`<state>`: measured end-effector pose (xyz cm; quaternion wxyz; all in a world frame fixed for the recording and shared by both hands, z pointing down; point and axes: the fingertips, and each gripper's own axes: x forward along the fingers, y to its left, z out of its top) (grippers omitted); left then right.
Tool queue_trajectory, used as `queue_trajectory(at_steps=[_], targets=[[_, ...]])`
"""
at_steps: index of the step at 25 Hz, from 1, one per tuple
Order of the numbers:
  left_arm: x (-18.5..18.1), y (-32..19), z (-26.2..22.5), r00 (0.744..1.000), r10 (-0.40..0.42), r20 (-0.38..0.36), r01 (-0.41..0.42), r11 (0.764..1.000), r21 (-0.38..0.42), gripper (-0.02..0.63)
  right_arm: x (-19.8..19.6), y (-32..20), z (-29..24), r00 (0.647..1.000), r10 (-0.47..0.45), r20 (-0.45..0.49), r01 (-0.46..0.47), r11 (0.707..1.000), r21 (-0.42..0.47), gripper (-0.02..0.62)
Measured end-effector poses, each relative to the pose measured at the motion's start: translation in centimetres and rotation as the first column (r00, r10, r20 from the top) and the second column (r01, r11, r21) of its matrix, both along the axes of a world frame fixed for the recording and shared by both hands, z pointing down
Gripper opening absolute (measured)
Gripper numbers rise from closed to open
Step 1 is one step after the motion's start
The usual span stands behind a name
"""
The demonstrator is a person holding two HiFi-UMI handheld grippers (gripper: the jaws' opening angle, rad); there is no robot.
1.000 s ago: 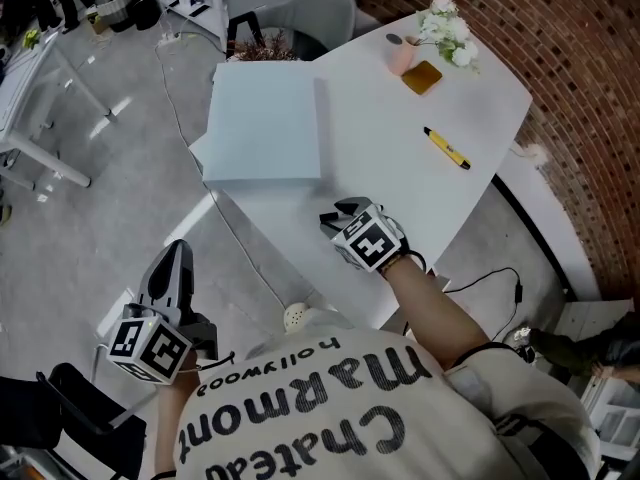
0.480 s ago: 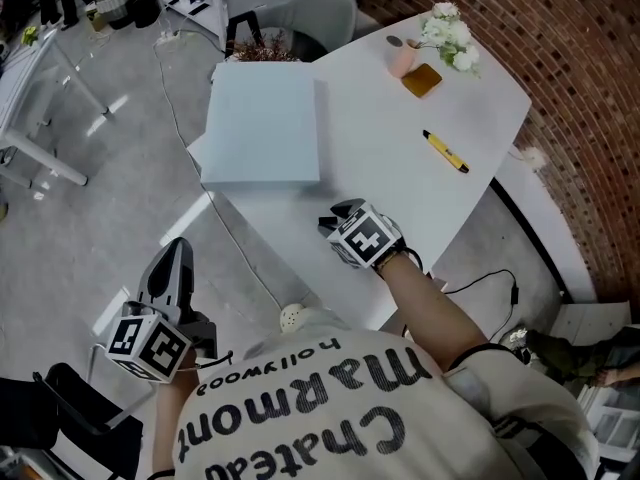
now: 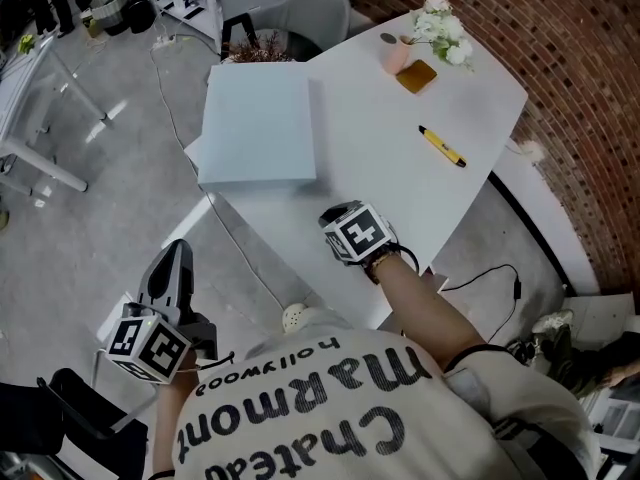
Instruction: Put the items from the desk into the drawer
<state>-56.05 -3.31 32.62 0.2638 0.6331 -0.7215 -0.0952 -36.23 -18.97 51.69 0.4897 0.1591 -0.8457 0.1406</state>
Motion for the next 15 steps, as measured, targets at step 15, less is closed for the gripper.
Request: queue_trajectory(at_steps=[15], targets=[[6.5, -4.8, -0.4, 0.977, 0.21, -0.032, -0.209, 0.977, 0.041, 0.002, 5.1, 0.3, -6.1, 0.944, 0.263, 0.201, -0.258, 0.965, -0.05, 0.072]])
